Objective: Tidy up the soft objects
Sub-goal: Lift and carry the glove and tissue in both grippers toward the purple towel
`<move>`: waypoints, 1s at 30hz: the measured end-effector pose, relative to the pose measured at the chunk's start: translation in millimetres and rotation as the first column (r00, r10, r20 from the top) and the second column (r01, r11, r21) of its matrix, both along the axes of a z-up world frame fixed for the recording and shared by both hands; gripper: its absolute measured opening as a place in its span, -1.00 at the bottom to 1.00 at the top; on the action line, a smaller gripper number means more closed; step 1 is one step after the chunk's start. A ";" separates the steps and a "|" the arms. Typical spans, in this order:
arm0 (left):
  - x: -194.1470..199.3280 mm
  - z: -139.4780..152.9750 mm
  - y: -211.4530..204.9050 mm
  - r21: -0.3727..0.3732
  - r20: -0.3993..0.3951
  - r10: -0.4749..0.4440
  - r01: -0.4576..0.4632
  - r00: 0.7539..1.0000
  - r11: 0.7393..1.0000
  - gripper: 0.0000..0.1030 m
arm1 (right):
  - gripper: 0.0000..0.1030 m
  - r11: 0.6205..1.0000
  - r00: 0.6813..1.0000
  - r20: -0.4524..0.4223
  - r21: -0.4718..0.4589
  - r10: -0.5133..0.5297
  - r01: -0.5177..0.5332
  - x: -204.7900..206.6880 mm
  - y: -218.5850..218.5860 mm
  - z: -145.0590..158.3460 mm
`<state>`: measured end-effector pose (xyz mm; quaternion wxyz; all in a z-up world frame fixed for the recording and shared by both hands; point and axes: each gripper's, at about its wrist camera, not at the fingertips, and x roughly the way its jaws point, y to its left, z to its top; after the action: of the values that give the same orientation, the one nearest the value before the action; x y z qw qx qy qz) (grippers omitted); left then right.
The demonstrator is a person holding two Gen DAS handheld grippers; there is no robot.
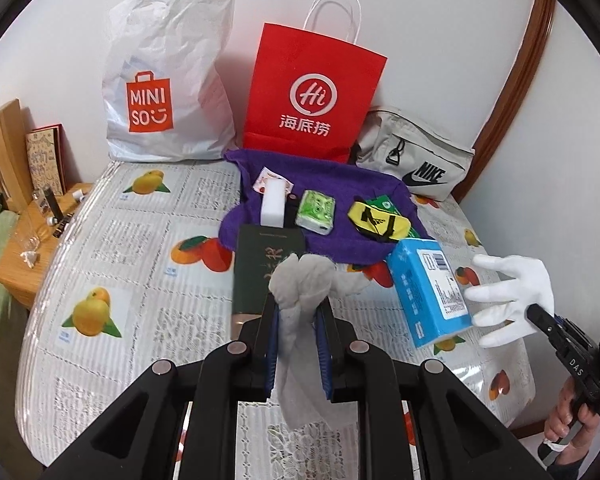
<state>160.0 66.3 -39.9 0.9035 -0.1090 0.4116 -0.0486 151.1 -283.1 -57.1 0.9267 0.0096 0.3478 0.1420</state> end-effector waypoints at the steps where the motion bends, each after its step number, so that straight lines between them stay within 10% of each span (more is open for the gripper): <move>1: 0.2 1.1 0.8 0.000 0.000 0.002 -0.002 1.000 1.000 -0.68 | -0.70 1.000 1.000 -0.004 -0.001 -0.005 0.005 0.3 -1.5 0.6; 30: -6.5 12.0 21.5 0.036 -0.009 0.075 -0.074 0.997 0.997 -0.68 | -0.70 0.999 0.998 -0.051 -0.004 -0.033 0.033 -2.1 -17.0 -7.1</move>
<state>153.4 87.8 -27.9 0.9044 -0.1084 0.4127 -0.0070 149.1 -300.1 -64.2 0.9198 0.0175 0.3713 0.1258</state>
